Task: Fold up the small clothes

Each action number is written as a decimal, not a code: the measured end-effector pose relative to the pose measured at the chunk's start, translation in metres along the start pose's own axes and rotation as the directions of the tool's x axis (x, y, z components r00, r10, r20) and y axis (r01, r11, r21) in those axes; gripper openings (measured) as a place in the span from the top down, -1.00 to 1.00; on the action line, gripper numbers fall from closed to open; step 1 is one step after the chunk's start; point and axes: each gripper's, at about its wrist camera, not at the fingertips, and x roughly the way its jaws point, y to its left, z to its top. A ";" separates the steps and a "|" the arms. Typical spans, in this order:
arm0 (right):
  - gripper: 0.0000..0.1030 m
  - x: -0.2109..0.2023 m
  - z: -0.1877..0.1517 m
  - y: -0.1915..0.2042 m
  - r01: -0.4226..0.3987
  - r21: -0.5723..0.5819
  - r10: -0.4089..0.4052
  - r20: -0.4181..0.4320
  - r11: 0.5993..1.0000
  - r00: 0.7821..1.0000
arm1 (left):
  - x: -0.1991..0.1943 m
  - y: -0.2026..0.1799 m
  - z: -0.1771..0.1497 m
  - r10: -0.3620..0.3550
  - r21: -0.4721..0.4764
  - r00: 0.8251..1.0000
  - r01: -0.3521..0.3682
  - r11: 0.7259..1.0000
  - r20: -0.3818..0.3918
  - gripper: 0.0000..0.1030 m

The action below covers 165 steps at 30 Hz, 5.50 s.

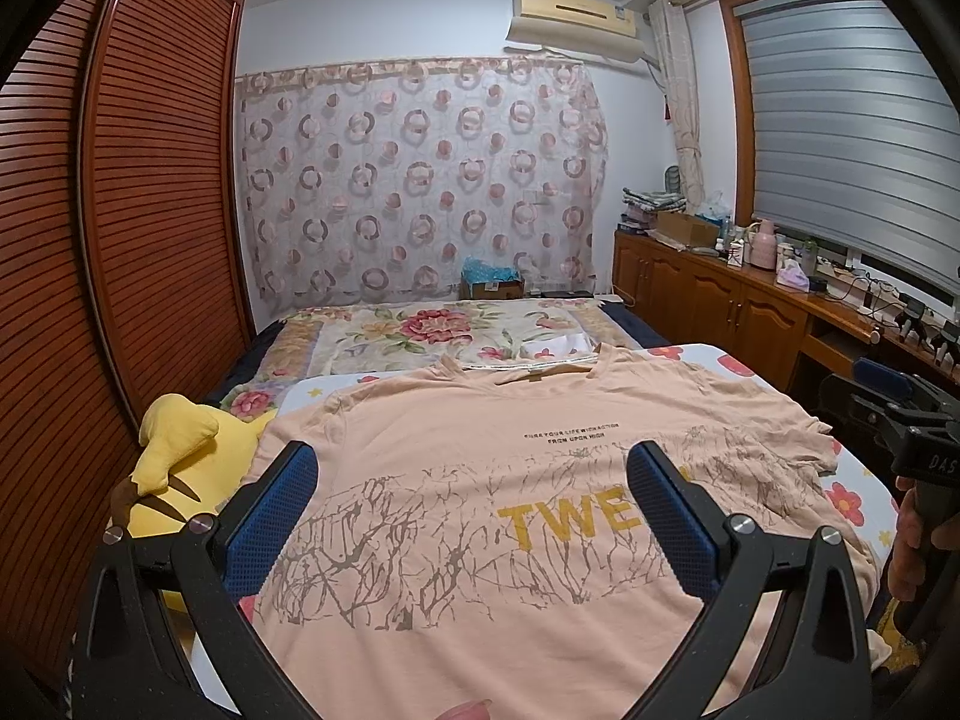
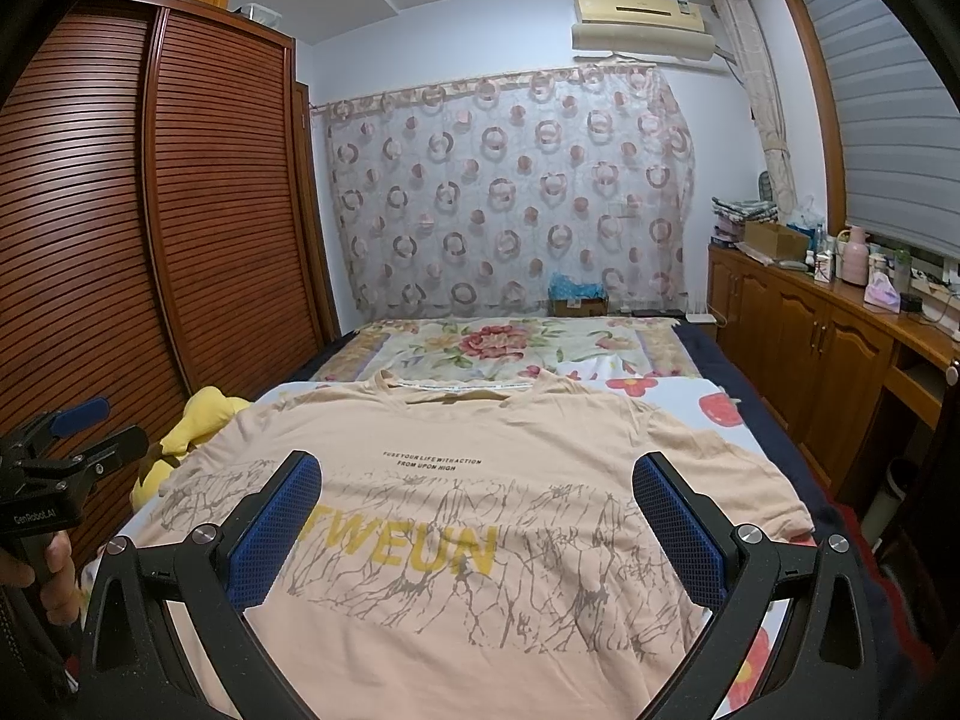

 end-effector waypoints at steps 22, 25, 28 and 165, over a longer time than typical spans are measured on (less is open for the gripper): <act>-1.00 0.011 -0.002 0.002 -0.028 0.002 0.028 -0.020 1.000 0.999 | 0.009 0.010 -0.009 0.004 -0.020 0.999 -0.004 1.000 -0.041 -1.00; -1.00 0.017 0.000 0.002 -0.041 -0.001 0.041 -0.025 0.999 0.999 | 0.015 0.021 -0.013 0.016 -0.032 0.998 -0.018 0.999 -0.058 -1.00; -1.00 0.023 0.002 0.001 -0.067 -0.003 0.066 -0.031 0.998 0.997 | 0.017 0.033 -0.015 0.028 -0.046 0.998 -0.031 0.998 -0.062 -1.00; 0.36 0.303 0.050 0.094 -0.299 -0.125 0.222 -0.421 0.946 0.879 | 0.084 0.141 -0.039 -0.075 -0.092 0.960 0.052 0.994 -0.270 -0.54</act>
